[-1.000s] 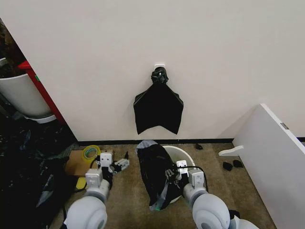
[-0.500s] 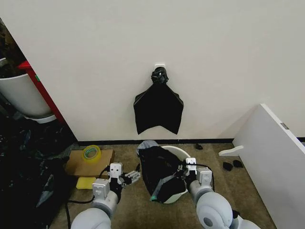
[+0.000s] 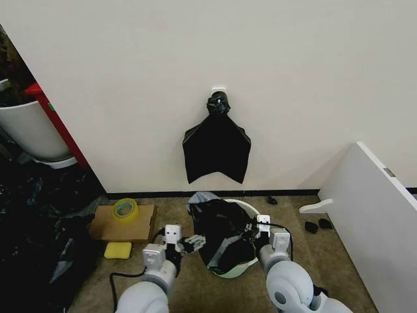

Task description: Place the garbage bag over the trash bin.

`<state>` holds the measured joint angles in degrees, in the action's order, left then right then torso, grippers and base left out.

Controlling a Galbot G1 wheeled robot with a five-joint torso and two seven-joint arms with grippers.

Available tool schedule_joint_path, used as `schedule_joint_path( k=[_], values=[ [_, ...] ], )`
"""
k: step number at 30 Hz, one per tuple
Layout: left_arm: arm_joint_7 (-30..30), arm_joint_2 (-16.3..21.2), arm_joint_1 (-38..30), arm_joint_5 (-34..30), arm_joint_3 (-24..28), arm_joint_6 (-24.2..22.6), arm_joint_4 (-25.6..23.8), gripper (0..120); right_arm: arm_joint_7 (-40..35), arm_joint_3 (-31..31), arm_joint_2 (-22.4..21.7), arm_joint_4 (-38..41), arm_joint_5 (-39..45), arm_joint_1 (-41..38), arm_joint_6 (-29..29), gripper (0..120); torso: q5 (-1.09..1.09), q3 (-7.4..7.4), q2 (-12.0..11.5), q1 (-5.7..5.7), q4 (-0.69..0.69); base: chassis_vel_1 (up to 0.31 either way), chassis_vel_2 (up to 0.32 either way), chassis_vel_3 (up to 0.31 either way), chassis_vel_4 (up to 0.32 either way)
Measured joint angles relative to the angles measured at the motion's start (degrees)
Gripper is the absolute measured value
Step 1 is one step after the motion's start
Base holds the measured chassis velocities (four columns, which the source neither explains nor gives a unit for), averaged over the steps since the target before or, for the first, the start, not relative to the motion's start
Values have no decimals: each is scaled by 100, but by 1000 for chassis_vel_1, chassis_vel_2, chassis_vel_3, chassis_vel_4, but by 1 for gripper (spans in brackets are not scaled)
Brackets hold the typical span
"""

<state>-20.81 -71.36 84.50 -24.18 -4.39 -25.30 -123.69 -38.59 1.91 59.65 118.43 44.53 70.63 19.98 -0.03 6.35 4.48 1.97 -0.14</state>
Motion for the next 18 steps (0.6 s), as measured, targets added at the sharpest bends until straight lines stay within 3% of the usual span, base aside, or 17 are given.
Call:
schedule_joint_path(
  k=[18],
  values=[
    [-731, -660, -580, 331, 499, -184, 897, 88, 145, 21, -18, -35, -146, 39, 9, 0, 0, 0, 0, 0, 0, 0, 0, 0, 0]
  ],
)
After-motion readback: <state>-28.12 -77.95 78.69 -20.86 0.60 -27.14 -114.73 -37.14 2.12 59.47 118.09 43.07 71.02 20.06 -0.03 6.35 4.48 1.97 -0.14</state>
